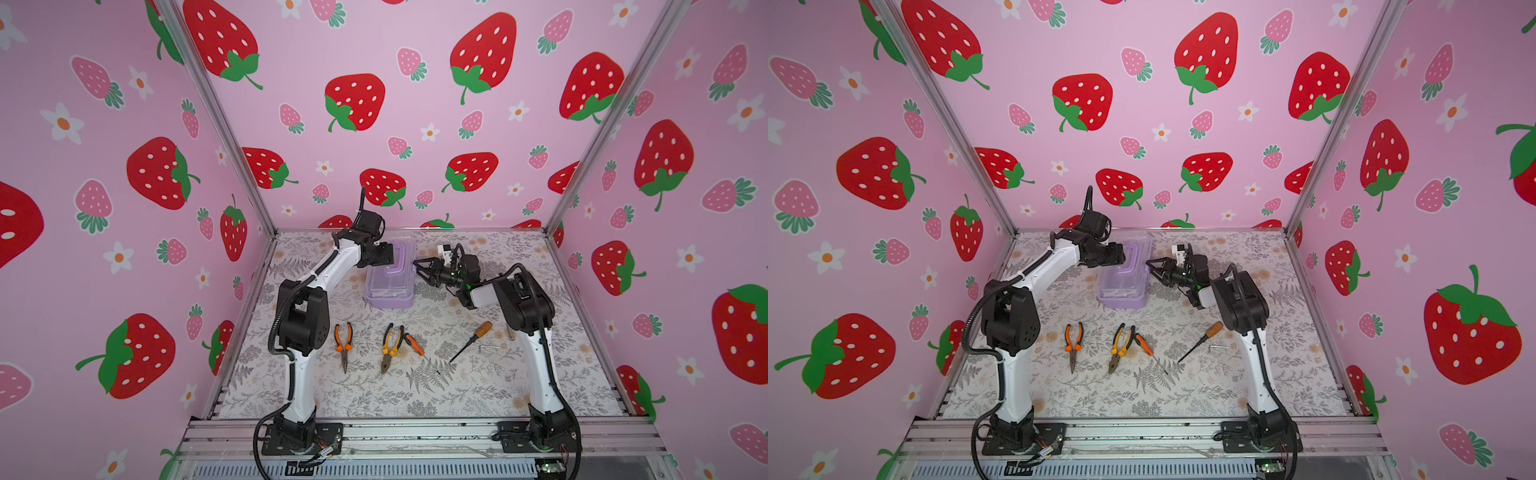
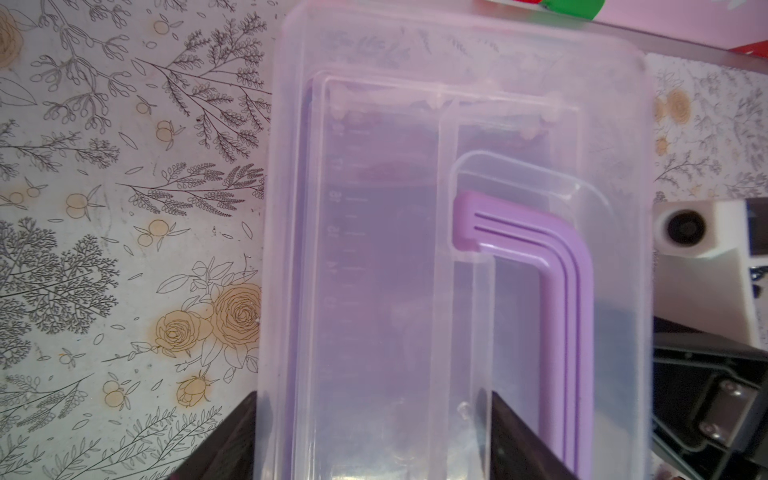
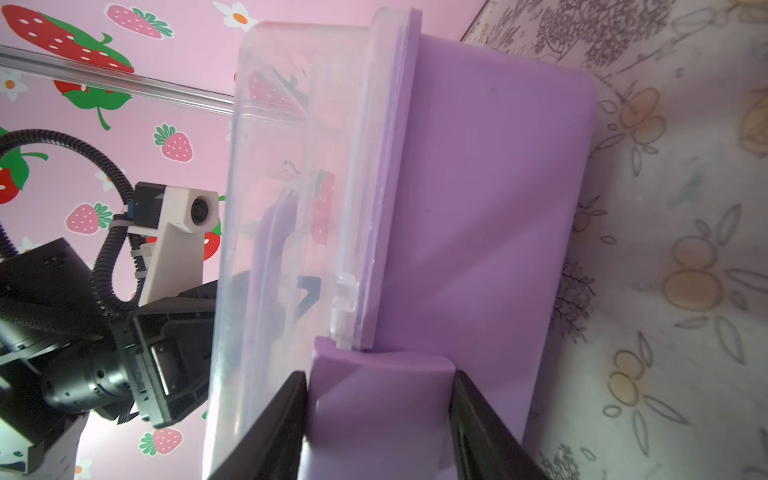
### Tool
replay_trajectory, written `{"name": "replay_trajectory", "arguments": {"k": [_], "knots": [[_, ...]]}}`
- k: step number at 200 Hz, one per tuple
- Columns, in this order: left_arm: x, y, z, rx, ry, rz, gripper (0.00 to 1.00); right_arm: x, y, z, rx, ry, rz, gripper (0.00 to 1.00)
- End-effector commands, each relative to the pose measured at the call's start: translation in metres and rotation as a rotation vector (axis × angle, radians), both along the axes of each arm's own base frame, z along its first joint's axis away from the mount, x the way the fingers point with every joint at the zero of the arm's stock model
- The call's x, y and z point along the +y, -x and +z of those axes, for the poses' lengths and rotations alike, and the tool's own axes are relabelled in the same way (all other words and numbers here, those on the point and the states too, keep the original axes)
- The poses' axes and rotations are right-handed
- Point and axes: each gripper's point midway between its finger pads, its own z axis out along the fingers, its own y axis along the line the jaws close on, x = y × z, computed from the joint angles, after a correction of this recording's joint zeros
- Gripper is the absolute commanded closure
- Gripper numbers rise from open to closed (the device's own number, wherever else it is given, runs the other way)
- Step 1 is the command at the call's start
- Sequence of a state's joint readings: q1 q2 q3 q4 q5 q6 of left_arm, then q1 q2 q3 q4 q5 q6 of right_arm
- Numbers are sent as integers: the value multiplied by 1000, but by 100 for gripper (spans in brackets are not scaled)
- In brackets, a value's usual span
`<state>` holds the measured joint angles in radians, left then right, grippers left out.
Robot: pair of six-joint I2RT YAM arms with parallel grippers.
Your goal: Pack the tool kit
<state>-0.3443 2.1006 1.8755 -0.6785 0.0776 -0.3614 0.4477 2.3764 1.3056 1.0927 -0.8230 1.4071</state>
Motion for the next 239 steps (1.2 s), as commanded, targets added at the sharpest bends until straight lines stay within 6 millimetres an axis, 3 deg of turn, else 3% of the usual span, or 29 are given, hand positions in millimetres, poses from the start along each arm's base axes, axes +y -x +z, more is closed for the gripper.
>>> {"name": "replay_trajectory", "arguments": {"k": [1,31,60,75,83,93,151,186,223,239], "knots": [[-20,16,15,3,15,-65,49,13,12,9,-59,75,25,48],[-13,18,14,3,-25,-58,49,2,6,-2,-98,246,-33,54],[-9,21,11,11,-51,-56,50,-9,1,1,-150,356,-80,56],[-8,22,8,16,-58,-55,50,-14,0,5,-176,393,-88,49],[-7,22,8,17,-59,-54,50,-17,-1,7,-185,410,-97,38],[-7,22,7,19,-59,-53,50,-20,0,11,-200,419,-105,31],[-10,20,12,4,-46,-57,53,-51,2,44,-264,422,-165,30],[0,19,1,19,-117,-39,53,-65,4,48,-275,436,-184,48],[7,20,-6,23,-226,-32,54,-55,9,23,-221,440,-137,72],[4,21,-9,26,-249,-40,54,-46,10,10,-195,447,-108,75]]}}
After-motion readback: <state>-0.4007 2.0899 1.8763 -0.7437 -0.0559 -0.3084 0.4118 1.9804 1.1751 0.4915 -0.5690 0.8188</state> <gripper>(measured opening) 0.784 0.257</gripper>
